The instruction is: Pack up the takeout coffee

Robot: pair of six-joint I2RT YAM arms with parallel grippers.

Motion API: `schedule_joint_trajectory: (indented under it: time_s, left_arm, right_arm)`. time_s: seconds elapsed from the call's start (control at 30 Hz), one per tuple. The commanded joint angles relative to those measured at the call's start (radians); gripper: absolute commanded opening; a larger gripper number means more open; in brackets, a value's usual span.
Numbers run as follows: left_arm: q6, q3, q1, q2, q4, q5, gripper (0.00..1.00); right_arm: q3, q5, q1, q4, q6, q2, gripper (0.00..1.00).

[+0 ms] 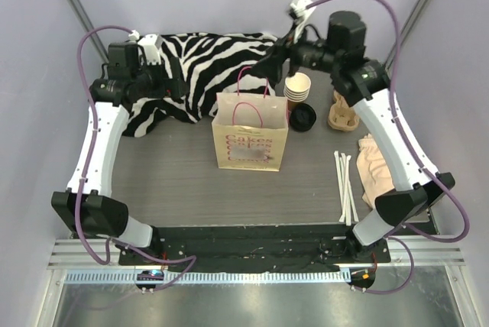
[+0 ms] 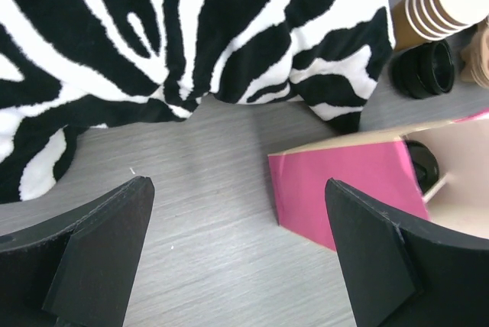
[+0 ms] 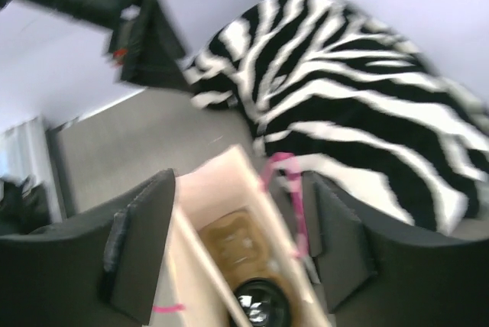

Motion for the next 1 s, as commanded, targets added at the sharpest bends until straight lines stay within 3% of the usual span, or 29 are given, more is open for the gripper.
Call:
schedule_joint_trajectory:
  time_s: [0.0, 0.23, 0.37, 0.47, 0.73, 0.97]
  left_arm:
    - [0.038, 0.113, 0.015, 0.048, -0.090, 0.079, 0.99]
    - [0.120, 0.304, 0.070, 0.163, -0.282, 0.171, 1.00]
    - [0.147, 0.344, 0.078, 0.226, -0.383, 0.125, 1.00]
    - [0.147, 0.291, 0.135, 0.234, -0.393, 0.111, 1.00]
    - [0.216, 0.053, 0.170, 0.186, -0.353, 0.014, 1.00]
    - [0.258, -0.001, 0.169, 0.168, -0.327, 0.017, 1.00]
  right_arm:
    - [0.050, 0.034, -0.143, 0.084, 0.140, -0.056, 0.80]
    - [-0.106, 0.068, -0.397, 0.059, 0.181, -0.106, 0.98]
    - [-0.230, 0.071, -0.529, -0.003, 0.124, -0.116, 0.98]
    - [-0.353, 0.111, -0.585, -0.076, 0.017, -0.119, 0.99]
    - [-0.557, 0.207, -0.596, -0.165, -0.080, -0.151, 0.99]
    - [-0.626, 0.303, -0.473, -0.174, -0.103, -0.205, 1.00]
